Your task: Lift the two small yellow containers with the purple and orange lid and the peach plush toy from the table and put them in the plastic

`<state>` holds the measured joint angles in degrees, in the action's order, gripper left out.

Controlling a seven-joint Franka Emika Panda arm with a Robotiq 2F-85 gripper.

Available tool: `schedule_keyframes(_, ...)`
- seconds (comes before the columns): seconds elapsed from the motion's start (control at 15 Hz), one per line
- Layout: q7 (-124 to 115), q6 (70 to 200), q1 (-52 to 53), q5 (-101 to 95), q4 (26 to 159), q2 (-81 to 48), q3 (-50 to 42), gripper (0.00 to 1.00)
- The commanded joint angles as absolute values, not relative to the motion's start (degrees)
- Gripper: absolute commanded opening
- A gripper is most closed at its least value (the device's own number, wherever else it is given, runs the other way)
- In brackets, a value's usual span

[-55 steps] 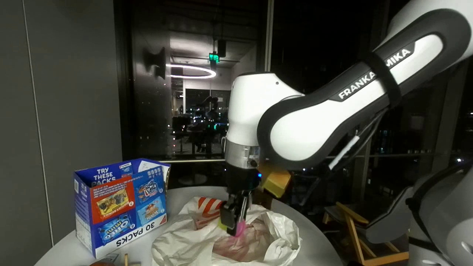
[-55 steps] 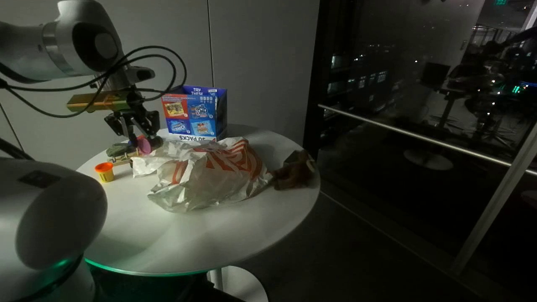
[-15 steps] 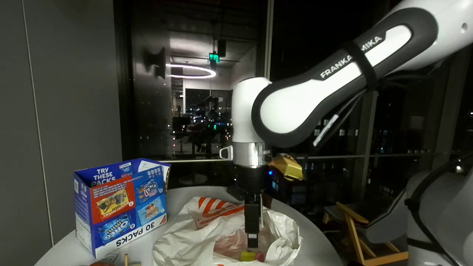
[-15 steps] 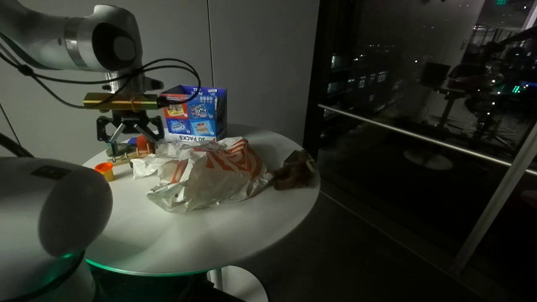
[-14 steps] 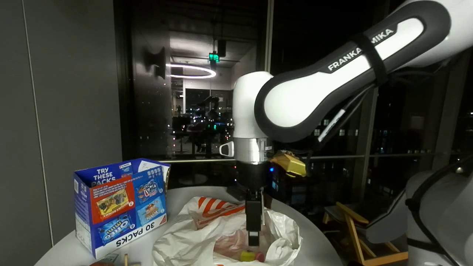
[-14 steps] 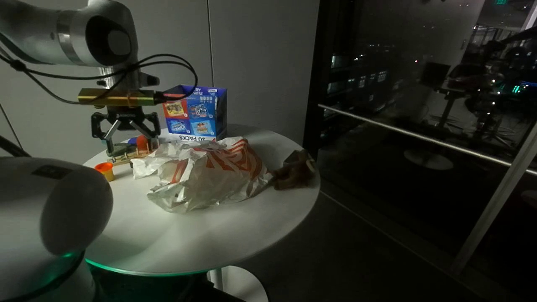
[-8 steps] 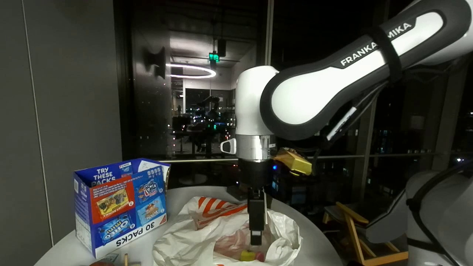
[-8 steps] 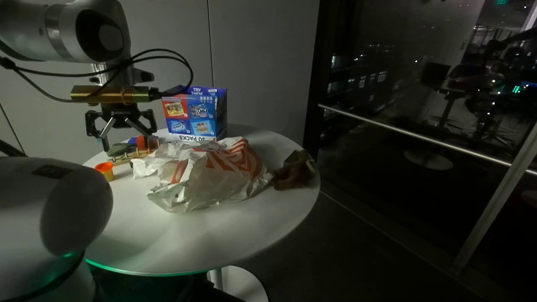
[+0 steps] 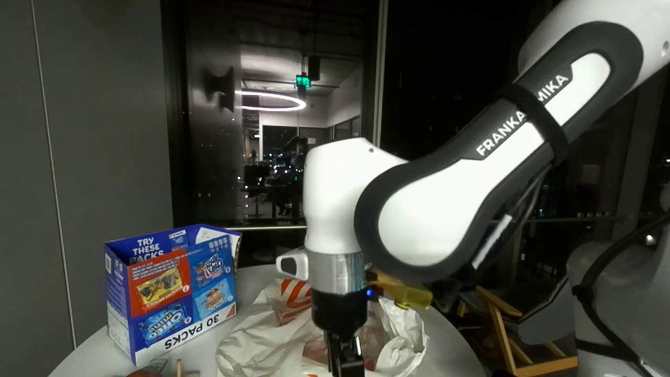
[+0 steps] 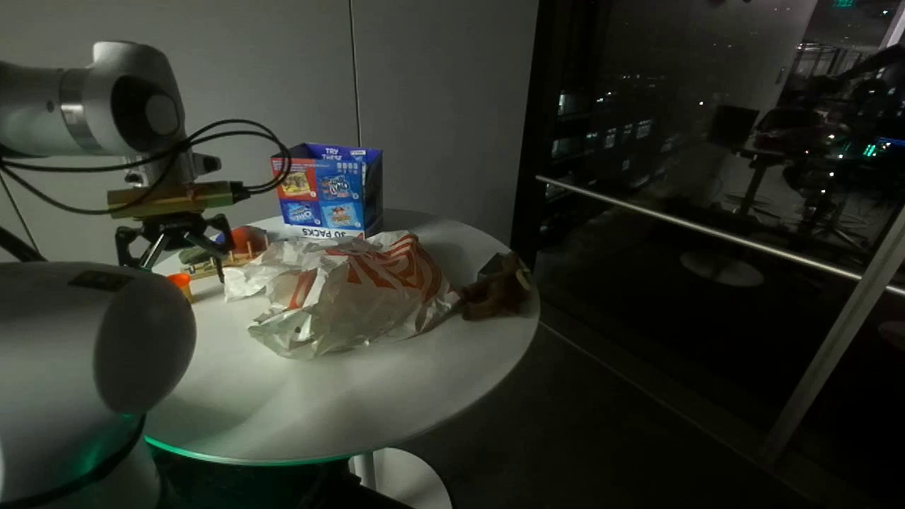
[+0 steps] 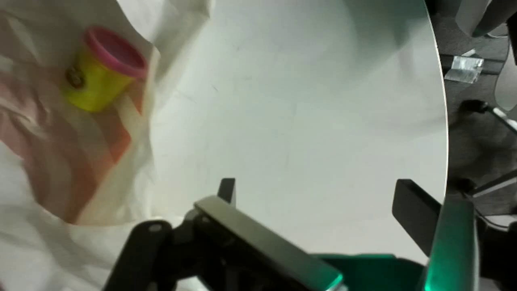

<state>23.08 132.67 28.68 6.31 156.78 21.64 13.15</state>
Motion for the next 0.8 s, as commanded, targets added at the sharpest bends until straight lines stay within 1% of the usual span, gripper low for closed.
schedule_keyframes(0.0, 27.19, 141.55, 32.14, 6.55, 151.7, 9.5, 16.98, 1.0)
schedule_keyframes(0.27, 26.41, 145.88, 31.48, 0.01, 145.79, 3.48, 20.89, 1.0)
schedule_keyframes(0.73, 29.84, 147.07, 27.72, -7.65, 135.52, -10.31, 22.26, 1.0)
